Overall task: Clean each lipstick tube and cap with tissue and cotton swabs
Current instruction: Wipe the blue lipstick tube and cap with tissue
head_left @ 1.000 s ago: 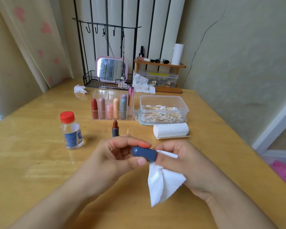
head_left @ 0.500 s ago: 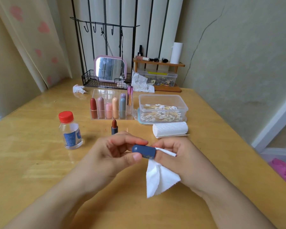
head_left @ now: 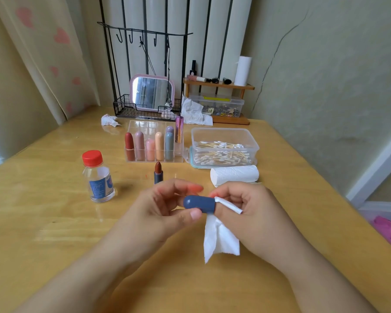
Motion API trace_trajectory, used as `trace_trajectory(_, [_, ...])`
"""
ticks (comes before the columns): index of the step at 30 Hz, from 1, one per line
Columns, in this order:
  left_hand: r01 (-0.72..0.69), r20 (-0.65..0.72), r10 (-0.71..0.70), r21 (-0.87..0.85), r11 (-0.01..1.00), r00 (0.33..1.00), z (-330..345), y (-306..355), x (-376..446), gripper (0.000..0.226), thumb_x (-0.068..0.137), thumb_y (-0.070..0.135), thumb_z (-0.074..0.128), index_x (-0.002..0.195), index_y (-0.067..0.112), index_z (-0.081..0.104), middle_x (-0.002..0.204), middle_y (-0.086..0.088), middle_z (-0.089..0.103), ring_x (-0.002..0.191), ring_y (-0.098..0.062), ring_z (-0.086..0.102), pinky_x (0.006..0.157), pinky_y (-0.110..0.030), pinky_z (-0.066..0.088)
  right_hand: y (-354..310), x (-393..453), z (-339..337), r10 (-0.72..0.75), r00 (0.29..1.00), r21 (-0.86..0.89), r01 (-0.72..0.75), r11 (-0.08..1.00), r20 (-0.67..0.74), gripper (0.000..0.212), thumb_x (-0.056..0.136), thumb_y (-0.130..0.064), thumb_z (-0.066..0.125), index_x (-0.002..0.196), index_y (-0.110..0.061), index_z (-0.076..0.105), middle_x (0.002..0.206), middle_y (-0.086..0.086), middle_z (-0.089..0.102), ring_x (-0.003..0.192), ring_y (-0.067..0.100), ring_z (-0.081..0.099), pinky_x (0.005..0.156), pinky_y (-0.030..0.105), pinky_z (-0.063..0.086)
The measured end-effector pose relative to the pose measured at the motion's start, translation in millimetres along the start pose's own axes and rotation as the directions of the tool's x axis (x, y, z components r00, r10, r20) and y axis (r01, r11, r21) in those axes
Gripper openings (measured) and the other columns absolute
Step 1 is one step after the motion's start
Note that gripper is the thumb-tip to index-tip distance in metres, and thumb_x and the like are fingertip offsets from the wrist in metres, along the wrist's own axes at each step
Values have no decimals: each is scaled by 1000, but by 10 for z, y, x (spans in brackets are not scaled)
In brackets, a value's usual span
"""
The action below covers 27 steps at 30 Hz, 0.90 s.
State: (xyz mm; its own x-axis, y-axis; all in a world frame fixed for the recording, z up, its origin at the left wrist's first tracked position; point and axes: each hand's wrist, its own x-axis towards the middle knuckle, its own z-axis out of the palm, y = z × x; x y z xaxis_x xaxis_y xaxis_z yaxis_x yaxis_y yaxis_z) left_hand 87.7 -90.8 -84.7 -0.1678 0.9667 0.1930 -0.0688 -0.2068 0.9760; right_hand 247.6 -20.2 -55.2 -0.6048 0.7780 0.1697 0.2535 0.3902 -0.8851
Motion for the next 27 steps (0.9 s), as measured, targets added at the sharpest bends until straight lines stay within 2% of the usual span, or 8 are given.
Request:
trace_trajectory(3, [102,-29,-100,47,994,995,36,25,-3,33,78,49,62,83,17,68,70,-7,62,62,-18,55,66,-27,50,-24,-20,4,-109,992,-129,101,987,-57,31,81,-3,62,69,-32,65,58,-15,59,54,0,50,52,9,36])
trace_trajectory(5, [89,1,-91,182,979,996,25,36,-9,35,86,49,55,66,22,67,61,-3,59,56,-13,50,63,-22,43,-39,-25,11,-174,983,-244,154,957,-64,29,80,-3,63,68,-30,66,56,-21,54,55,0,50,52,9,35])
trace_trajectory(8, [-23,49,13,206,978,999,-16,27,-2,12,77,28,65,81,19,71,68,-9,62,65,-9,55,66,-17,42,-23,-12,-5,-134,989,-197,120,973,-56,30,81,-3,62,69,-31,66,56,-21,56,54,-1,51,52,8,36])
trace_trajectory(11, [2,16,-3,69,998,1000,-28,-21,13,23,70,17,69,92,14,72,80,-10,69,76,-9,63,73,-17,50,0,5,-21,-91,995,-104,86,991,-45,29,82,-3,62,72,-30,68,60,-16,60,57,-1,51,54,9,38])
trace_trajectory(16, [88,45,-91,59,994,995,50,16,-13,26,79,39,54,66,21,67,63,-7,60,55,-17,53,56,-25,47,-7,-1,19,-173,982,-202,156,967,-69,30,79,-2,63,68,-29,66,56,-18,54,53,0,49,51,8,35])
trace_trajectory(19, [-14,63,8,100,995,998,-4,19,-2,10,75,21,64,81,14,69,68,-4,63,61,-11,56,63,-18,46,27,8,26,-121,991,-142,112,983,-52,25,82,-4,62,71,-27,68,60,-11,59,56,1,52,53,9,37])
trace_trajectory(22, [-33,44,31,43,999,999,-24,0,15,25,68,9,69,93,6,66,79,0,69,74,-8,63,70,-18,50,62,24,13,-32,999,-12,32,999,-16,22,84,-6,61,75,-25,69,67,-3,66,64,7,59,58,17,45])
trace_trajectory(27, [47,-2,-47,26,999,999,22,0,9,37,84,33,65,94,-3,60,64,-8,59,58,-17,56,60,-24,49,61,26,50,-56,998,-59,53,997,-41,24,82,-6,61,70,-26,68,69,3,66,63,12,57,57,18,43])
